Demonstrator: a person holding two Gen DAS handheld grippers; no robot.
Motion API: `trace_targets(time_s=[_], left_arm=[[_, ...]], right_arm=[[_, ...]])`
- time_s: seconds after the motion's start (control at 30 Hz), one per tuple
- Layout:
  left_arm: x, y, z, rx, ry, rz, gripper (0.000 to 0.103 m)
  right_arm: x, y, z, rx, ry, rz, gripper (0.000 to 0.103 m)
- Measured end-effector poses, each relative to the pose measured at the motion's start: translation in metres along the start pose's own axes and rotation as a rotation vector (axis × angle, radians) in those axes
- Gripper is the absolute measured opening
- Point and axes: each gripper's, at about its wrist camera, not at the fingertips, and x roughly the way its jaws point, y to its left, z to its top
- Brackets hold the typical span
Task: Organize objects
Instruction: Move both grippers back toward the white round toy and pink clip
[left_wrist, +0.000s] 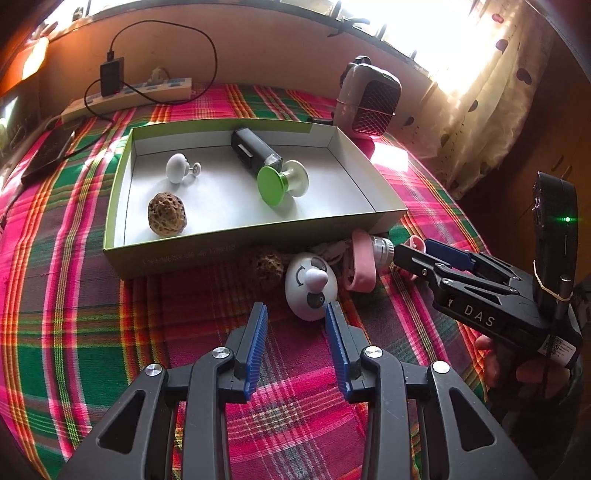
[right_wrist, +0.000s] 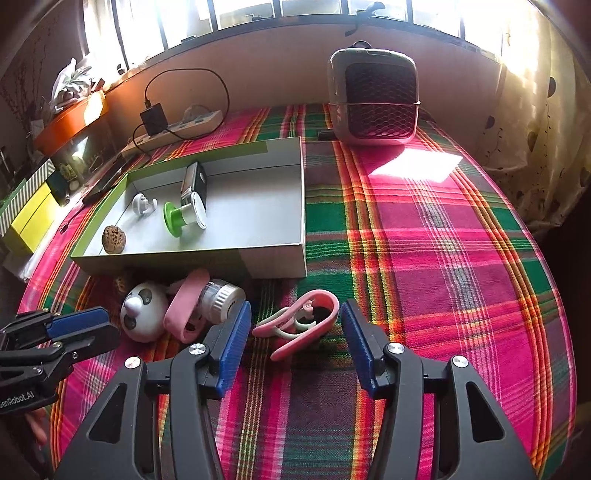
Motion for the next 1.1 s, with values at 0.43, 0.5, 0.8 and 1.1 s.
trace_targets(time_s=[0.43,0.5,0.8,1.1], left_arm=[[0.012,-0.008,0.006,-0.019,0.028,-0.003,0.034],[0.014,-0.01,0.008,-0.019,0.033,-0.003,0.034],[0.022,-0.011,0.015,-0.066,0.032,0.016,0.034],[0.024,-0.01,0.016,-0.091,0.014,0.031,0.034]], right_arm=[[0.0,-0.015,-0.004,-0.008,0.015,-0.072,0.055],[-0.001,-0.019,-0.005,-0.001,0.019,-0.078,0.055],[0.001,-0.023,-0.004,-0.003,0.022,-0.078,0.055],[0.007,-0.023,0.0,-0.014,0.019,-0.11,0.055]])
